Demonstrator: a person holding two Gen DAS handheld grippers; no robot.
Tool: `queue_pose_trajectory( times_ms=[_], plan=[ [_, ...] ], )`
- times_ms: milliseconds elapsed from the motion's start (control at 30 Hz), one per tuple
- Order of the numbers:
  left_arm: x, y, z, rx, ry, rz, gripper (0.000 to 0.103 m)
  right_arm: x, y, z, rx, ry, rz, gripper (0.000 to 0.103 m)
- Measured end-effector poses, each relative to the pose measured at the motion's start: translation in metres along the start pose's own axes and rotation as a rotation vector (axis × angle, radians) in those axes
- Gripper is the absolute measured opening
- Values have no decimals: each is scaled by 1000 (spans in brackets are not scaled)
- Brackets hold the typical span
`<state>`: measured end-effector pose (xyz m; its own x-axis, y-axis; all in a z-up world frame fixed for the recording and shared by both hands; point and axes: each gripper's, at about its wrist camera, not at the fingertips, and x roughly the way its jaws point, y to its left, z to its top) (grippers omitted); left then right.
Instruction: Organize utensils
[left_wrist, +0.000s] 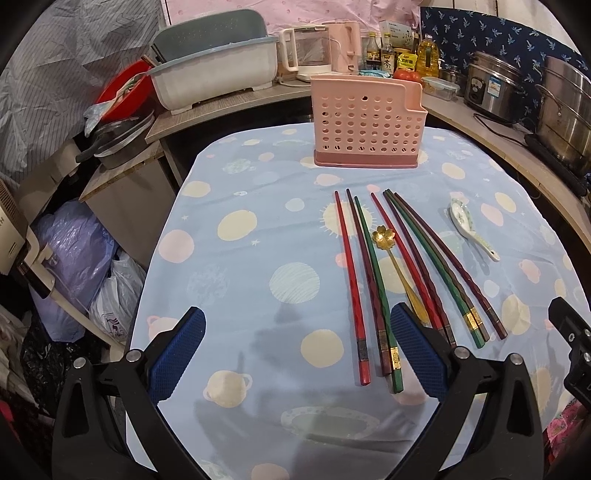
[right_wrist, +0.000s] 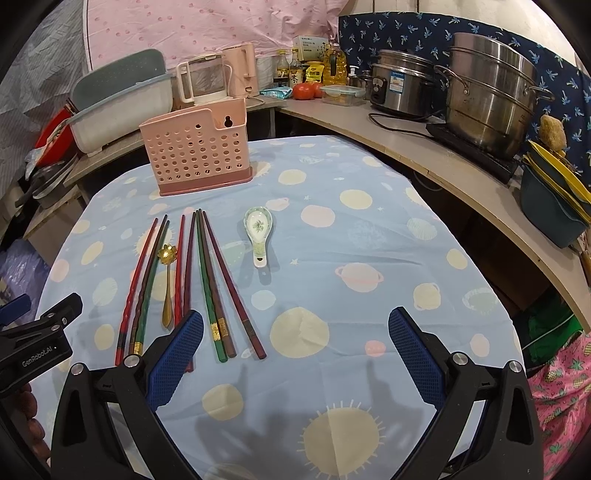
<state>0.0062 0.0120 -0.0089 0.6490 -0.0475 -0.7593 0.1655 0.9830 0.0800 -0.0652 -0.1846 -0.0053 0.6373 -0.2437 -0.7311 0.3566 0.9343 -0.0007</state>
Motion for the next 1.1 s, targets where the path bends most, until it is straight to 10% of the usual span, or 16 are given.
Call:
queue_pose_trajectory(
  times_ms=[1100],
  plan=[
    [4,2,1,-1,10,-6,96,5,0,-1,-3,12,1,96]
  ],
)
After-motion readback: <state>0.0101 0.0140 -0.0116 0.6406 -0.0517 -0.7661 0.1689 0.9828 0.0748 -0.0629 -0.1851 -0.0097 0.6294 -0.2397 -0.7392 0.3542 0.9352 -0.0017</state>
